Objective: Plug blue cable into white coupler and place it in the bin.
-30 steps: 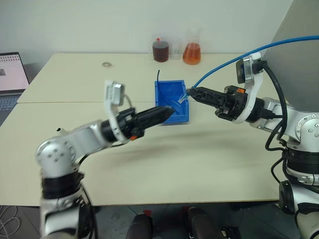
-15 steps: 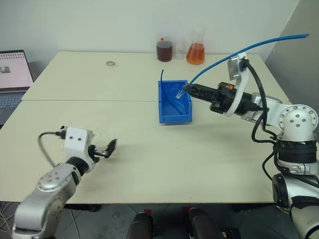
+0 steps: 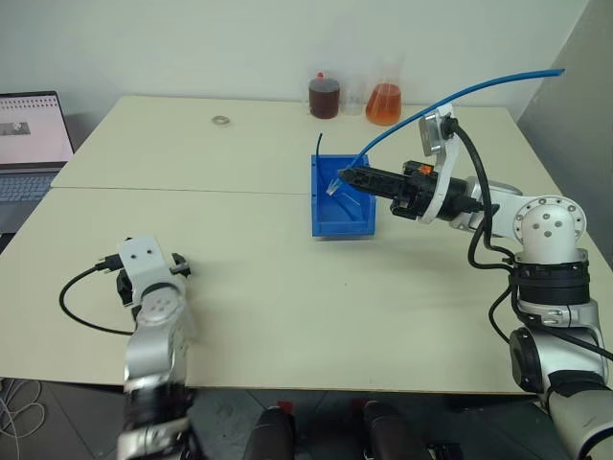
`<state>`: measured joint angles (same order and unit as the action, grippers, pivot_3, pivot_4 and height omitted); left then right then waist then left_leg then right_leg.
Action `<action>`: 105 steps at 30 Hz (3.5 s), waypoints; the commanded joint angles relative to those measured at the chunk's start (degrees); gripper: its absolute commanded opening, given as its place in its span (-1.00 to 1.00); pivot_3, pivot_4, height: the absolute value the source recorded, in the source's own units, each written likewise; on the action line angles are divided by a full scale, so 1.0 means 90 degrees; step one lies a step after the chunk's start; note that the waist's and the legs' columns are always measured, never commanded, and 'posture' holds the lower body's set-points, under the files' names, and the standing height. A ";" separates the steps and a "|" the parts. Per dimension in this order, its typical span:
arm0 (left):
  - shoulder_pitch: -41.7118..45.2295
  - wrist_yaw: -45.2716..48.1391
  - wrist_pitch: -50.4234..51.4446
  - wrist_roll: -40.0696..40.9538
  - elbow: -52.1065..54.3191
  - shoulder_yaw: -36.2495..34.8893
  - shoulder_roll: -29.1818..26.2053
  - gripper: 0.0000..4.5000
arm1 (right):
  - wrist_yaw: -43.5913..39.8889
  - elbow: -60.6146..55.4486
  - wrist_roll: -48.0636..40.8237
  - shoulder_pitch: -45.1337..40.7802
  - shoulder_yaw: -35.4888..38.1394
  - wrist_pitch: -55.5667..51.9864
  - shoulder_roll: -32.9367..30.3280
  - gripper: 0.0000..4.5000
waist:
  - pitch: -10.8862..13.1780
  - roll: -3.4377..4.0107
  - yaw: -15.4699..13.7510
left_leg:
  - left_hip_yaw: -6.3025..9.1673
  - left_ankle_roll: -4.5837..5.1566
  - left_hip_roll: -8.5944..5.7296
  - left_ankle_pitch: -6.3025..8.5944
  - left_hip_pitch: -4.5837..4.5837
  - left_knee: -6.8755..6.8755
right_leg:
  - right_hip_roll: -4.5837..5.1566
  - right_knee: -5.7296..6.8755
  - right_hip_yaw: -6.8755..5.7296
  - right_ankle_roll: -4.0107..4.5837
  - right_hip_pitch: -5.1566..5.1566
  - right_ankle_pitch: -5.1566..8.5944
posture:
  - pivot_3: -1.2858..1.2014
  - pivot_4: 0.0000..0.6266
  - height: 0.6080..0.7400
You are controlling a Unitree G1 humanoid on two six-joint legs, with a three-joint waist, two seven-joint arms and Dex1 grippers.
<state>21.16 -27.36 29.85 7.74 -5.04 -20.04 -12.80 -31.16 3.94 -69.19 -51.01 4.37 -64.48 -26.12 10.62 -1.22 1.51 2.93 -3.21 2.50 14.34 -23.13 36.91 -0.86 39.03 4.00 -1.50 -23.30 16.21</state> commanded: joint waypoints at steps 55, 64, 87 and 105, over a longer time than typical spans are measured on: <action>0.1850 0.0550 -0.2446 0.0258 -0.3589 -0.0430 -0.0517 -0.66 | 0.0421 -0.0655 0.0086 -0.0042 0.0785 -0.0427 -0.0106 -0.94 | -0.0030 0.0052 0.0010 | 0.0003 -0.0002 -0.0011 -0.0003 0.0020 -0.0001 | 0.0003 0.0028 -0.0005 -0.0004 0.0009 -0.0002 | 0.03 -0.52 1.00; 0.1370 0.6762 -0.1636 0.1292 -0.0964 0.1748 -0.1817 -0.66 | -0.0353 -0.0524 0.0802 -0.0244 0.0562 -0.0123 -0.0658 -0.94 | -0.0010 0.0019 0.0029 | 0.0009 -0.0020 -0.0009 -0.0009 -0.0009 -0.0011 | 0.0009 -0.0002 -0.0017 0.0003 -0.0005 0.0000 | 0.03 -0.52 1.00; 0.0665 1.0914 -0.4894 0.0204 -0.2229 0.4075 -0.1475 -0.66 | -0.2078 -0.2203 0.3056 0.1310 -0.1309 0.1589 -0.1279 -0.94 | -0.0002 0.0027 0.0031 | -0.0001 0.0000 0.0001 0.0004 -0.0005 -0.0007 | -0.0006 -0.0001 -0.0007 0.0010 -0.0010 0.0007 | 0.03 -0.52 1.00; 0.0635 1.1028 -0.4542 0.0424 -0.2443 0.3807 -0.1225 -0.66 | -0.3179 -0.1381 0.5467 0.2165 -0.2739 0.4897 -0.0665 -0.94 | -0.0007 0.0030 0.0037 | 0.0002 0.0001 -0.0002 0.0003 0.0022 0.0006 | -0.0007 0.0009 -0.0006 0.0004 0.0015 0.0006 | 0.03 -0.52 1.00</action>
<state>27.81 71.94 -13.58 10.99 -27.94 14.48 -24.42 -58.69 -9.51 -21.81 -31.99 -19.61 -24.06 -32.74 10.56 -0.96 1.84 2.96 -3.19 2.49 14.37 -22.94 36.96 -0.92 39.11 3.95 -1.47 -23.17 16.26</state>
